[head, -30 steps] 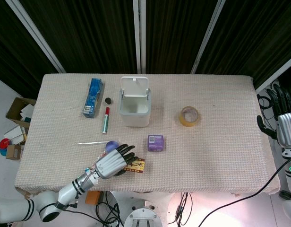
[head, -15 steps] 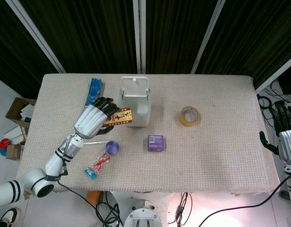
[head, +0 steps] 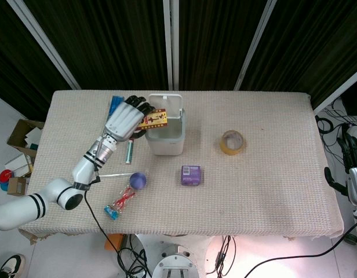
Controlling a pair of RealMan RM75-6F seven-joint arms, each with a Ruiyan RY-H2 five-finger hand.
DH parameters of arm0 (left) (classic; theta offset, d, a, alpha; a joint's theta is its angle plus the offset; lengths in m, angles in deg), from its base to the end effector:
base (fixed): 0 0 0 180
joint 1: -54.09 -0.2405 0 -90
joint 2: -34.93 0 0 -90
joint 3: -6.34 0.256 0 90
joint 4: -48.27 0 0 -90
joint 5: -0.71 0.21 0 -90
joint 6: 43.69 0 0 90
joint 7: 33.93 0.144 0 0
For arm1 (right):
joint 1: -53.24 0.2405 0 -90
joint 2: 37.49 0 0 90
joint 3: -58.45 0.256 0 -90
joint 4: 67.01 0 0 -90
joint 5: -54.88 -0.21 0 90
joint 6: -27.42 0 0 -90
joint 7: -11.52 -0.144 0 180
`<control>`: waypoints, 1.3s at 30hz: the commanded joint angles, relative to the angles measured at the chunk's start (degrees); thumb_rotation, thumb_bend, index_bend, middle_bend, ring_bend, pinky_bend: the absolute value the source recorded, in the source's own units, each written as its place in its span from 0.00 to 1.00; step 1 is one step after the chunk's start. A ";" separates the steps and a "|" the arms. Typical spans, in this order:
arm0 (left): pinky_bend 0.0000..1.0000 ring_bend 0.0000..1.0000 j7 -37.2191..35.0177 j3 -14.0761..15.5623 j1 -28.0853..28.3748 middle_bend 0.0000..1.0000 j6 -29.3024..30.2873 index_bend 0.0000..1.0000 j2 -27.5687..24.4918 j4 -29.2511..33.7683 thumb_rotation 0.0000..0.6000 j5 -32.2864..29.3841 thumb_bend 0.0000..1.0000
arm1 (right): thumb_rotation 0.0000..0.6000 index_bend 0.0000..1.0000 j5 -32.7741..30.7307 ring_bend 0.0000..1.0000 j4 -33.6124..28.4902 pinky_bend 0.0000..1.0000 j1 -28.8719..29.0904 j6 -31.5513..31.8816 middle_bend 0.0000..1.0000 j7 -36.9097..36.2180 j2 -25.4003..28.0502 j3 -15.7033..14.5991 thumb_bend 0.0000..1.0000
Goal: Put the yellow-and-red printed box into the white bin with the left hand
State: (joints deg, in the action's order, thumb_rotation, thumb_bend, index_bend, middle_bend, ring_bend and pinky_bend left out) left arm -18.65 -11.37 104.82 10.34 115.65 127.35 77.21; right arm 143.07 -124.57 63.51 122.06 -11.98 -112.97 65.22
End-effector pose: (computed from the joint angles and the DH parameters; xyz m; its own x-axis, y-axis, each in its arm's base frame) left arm -0.0851 0.4112 0.0620 0.5364 -0.0914 0.8390 0.6841 -0.5350 -0.4957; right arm -0.3562 -0.2291 0.1901 0.3510 0.2690 0.8969 -0.9050 -0.1485 0.3987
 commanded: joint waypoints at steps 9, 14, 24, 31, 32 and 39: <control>0.26 0.19 -1.12 1.70 1.64 0.17 0.65 0.09 2.05 -2.59 1.00 0.45 0.22 | 1.00 0.00 -1.02 0.00 1.53 0.00 -0.22 -1.07 0.00 -1.78 -0.28 0.75 0.36; 0.26 0.16 -0.78 2.16 1.78 0.10 1.91 0.06 1.77 -1.76 1.00 1.36 0.11 | 1.00 0.00 -0.94 0.00 1.69 0.00 -0.18 -1.14 0.00 -1.92 -0.34 0.90 0.36; 0.25 0.14 2.52 3.65 -2.55 0.12 7.25 0.07 -4.42 7.85 1.00 1.05 0.09 | 1.00 0.00 -0.94 0.00 1.39 0.00 -1.07 -0.04 0.00 -2.21 -0.36 1.06 0.36; 0.25 0.11 11.55 14.77 -20.70 0.12 23.68 0.13 -15.25 25.50 0.77 1.44 0.08 | 1.00 0.00 -3.08 0.00 3.23 0.00 -4.37 -2.37 0.00 -0.90 -1.79 -0.89 0.33; 0.24 0.11 11.55 16.80 -23.39 0.12 26.50 0.13 -15.29 25.06 0.73 3.03 0.08 | 1.00 0.00 -3.69 0.00 2.78 0.00 -4.85 -3.60 0.00 -0.34 -1.65 -1.32 0.32; 0.23 0.06 4.05 25.78 -40.16 0.11 41.30 0.14 -7.33 7.65 0.51 8.54 0.08 | 1.00 0.00 -5.22 0.00 -1.04 0.00 -7.42 -7.10 0.00 6.89 -0.81 -3.53 0.30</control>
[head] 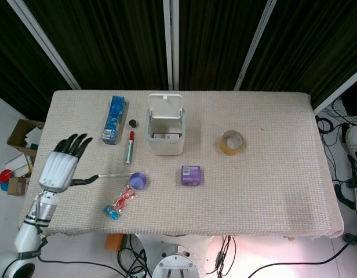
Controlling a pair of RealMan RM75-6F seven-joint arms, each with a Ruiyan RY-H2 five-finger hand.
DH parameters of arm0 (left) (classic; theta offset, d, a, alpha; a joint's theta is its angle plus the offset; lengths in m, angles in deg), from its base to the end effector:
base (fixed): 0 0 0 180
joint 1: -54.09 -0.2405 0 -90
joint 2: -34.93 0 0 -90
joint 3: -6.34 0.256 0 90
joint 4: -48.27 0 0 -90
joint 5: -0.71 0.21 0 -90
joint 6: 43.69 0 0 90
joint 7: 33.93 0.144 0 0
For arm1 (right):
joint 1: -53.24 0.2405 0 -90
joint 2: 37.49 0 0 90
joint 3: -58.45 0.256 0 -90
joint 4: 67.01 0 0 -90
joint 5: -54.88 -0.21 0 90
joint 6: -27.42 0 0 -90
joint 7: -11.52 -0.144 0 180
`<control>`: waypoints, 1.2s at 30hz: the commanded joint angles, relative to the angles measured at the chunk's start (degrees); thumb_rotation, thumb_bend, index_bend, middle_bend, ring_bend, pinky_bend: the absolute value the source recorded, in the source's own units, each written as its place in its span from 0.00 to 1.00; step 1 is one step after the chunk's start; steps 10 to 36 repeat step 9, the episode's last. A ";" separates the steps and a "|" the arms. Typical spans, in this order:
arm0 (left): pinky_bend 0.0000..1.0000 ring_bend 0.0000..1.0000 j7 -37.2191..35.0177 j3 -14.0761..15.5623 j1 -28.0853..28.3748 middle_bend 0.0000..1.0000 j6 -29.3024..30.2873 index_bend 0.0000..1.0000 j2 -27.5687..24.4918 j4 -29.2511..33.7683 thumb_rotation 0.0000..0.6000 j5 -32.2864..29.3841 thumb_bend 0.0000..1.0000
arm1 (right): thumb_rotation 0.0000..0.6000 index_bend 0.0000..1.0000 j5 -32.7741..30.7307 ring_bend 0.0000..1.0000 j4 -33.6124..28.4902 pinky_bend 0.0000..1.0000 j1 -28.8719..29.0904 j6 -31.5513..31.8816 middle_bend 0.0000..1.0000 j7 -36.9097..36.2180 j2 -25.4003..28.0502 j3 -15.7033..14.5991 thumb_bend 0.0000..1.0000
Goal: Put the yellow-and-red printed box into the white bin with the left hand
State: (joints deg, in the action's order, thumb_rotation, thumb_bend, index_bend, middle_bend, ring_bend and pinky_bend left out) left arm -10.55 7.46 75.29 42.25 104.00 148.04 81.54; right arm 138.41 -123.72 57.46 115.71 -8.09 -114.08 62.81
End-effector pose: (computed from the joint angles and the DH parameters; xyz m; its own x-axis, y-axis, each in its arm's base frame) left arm -0.2348 0.2385 0.1178 0.5661 -0.0627 0.8220 0.8020 -0.1889 -0.5667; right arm -0.4009 -0.1856 0.1758 0.4462 0.1169 0.8873 -0.8949 0.0678 0.4411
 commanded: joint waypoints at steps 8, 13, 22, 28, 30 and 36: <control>0.23 0.06 -17.27 6.65 -16.24 0.10 13.29 0.14 9.19 -25.57 0.41 6.64 0.08 | 1.00 0.00 0.74 0.00 -5.45 0.00 -1.74 -0.46 0.00 6.51 0.97 -1.60 0.31; 0.23 0.06 -17.91 6.50 -16.39 0.10 13.41 0.14 9.33 -26.28 0.41 7.23 0.08 | 1.00 0.00 0.67 0.00 -5.78 0.00 -1.75 -0.62 0.00 6.77 1.02 -1.52 0.31; 0.23 0.06 -17.91 6.50 -16.39 0.10 13.41 0.14 9.33 -26.28 0.41 7.23 0.08 | 1.00 0.00 0.67 0.00 -5.78 0.00 -1.75 -0.62 0.00 6.77 1.02 -1.52 0.31; 0.23 0.06 -17.91 6.50 -16.39 0.10 13.41 0.14 9.33 -26.28 0.41 7.23 0.08 | 1.00 0.00 0.67 0.00 -5.78 0.00 -1.75 -0.62 0.00 6.77 1.02 -1.52 0.31; 0.23 0.06 -17.91 6.50 -16.39 0.10 13.41 0.14 9.33 -26.28 0.41 7.23 0.08 | 1.00 0.00 0.67 0.00 -5.78 0.00 -1.75 -0.62 0.00 6.77 1.02 -1.52 0.31; 0.23 0.06 -17.91 6.50 -16.39 0.10 13.41 0.14 9.33 -26.28 0.41 7.23 0.08 | 1.00 0.00 0.67 0.00 -5.78 0.00 -1.75 -0.62 0.00 6.77 1.02 -1.52 0.31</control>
